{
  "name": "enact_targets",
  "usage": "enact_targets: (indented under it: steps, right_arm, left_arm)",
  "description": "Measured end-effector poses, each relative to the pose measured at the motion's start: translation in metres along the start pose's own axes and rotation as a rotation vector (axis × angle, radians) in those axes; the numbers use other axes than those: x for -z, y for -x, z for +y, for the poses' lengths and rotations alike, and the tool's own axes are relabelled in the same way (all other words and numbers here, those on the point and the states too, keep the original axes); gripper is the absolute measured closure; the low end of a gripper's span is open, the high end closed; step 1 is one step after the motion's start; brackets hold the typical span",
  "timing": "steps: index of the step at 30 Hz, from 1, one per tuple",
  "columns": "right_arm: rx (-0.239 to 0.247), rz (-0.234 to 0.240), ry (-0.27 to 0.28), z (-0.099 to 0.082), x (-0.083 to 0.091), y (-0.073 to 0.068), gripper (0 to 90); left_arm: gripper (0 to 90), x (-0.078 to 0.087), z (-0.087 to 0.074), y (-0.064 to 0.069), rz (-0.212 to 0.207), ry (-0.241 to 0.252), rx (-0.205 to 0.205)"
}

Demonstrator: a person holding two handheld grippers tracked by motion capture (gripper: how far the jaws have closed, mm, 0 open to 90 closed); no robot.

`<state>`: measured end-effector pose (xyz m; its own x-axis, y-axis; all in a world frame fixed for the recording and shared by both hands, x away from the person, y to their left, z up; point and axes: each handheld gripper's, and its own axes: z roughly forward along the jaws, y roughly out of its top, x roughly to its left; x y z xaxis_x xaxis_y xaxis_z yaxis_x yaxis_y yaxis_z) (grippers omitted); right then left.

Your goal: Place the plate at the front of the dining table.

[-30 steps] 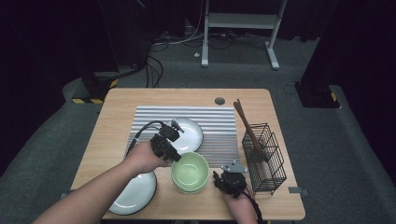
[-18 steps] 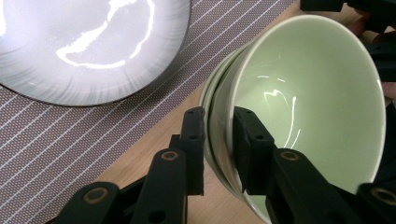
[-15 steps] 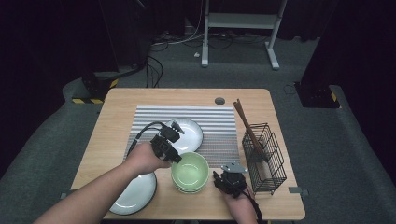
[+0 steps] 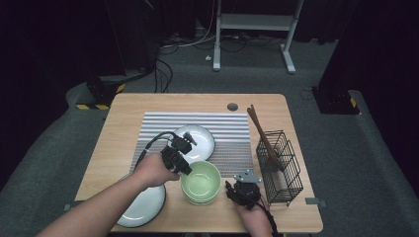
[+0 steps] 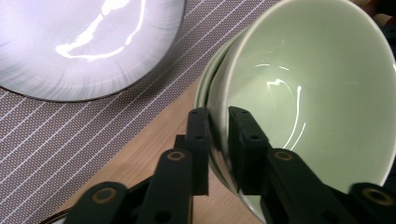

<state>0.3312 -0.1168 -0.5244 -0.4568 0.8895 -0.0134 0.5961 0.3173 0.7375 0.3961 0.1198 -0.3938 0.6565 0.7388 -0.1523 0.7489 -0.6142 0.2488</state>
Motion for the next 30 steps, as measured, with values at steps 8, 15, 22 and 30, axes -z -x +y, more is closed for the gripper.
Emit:
enact_targets:
  steps: [8, 15, 22, 30]
  right_arm:
    - [0.001, 0.002, 0.0, 0.0002, -0.0002, 0.0005, 45.7]
    - [0.001, 0.002, 0.0, 0.0002, -0.0002, 0.0005, 45.7]
    - [0.001, 0.003, 0.0, 0.0002, -0.0002, 0.0007, 45.7]
    - [0.001, 0.003, 0.0, 0.0003, -0.0003, 0.0008, 45.7]
  left_arm:
    - [81.8, -0.0013, 0.0002, 0.0013, 0.015, -0.003, -0.003]
    - [83.4, 0.0019, 0.0015, 0.0026, 0.032, 0.019, -0.005]
    - [84.0, 0.0022, 0.001, 0.0019, 0.03, 0.022, -0.004]
    - [84.3, 0.0036, 0.0007, 0.0027, 0.029, 0.031, -0.005]
